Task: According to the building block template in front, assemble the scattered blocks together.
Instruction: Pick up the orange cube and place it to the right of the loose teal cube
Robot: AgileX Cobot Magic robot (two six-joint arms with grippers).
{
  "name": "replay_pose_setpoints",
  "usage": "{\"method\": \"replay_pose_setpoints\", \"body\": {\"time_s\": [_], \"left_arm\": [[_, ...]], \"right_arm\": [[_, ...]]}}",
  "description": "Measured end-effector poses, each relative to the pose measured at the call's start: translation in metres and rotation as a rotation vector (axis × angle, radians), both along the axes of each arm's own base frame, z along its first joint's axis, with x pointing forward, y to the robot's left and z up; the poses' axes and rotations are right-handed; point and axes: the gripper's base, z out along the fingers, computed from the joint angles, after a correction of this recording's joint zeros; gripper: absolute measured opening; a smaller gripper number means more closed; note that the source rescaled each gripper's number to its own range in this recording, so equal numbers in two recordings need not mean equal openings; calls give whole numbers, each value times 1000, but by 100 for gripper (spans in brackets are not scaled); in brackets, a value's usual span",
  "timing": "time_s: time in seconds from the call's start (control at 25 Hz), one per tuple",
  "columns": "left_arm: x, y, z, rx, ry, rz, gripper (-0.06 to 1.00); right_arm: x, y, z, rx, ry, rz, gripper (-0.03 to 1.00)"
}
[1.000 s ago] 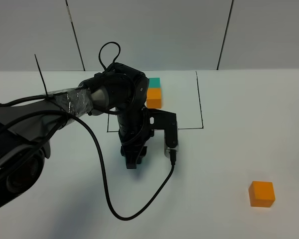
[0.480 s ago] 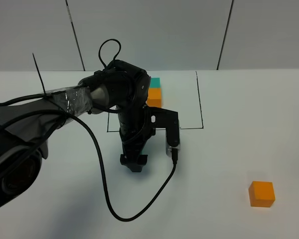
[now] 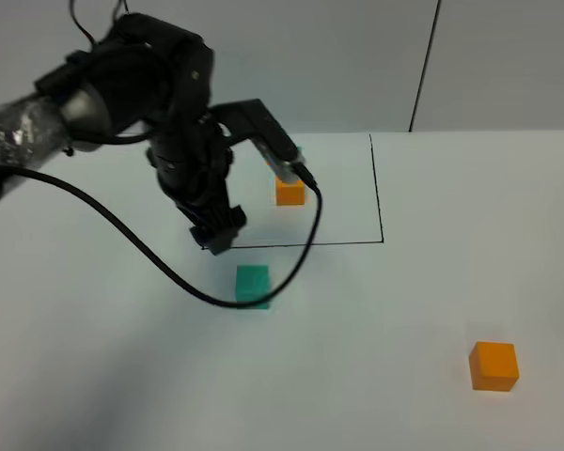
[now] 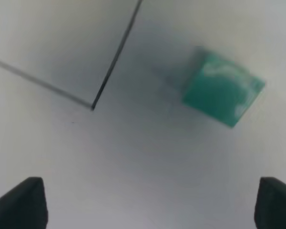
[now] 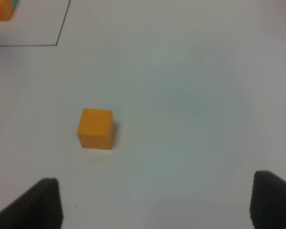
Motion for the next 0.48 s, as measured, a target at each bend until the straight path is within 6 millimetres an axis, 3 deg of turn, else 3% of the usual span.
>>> {"method": "replay_pose_setpoints", "body": {"time_s": [0.28,0.48], "left_arm": [[14,98,48,-65,-88,395,92],[4,152,87,-196,-146,562,91]], "right_arm": [[0,0,0,0,0,0,64],[0,0,0,0,0,0,64]]}}
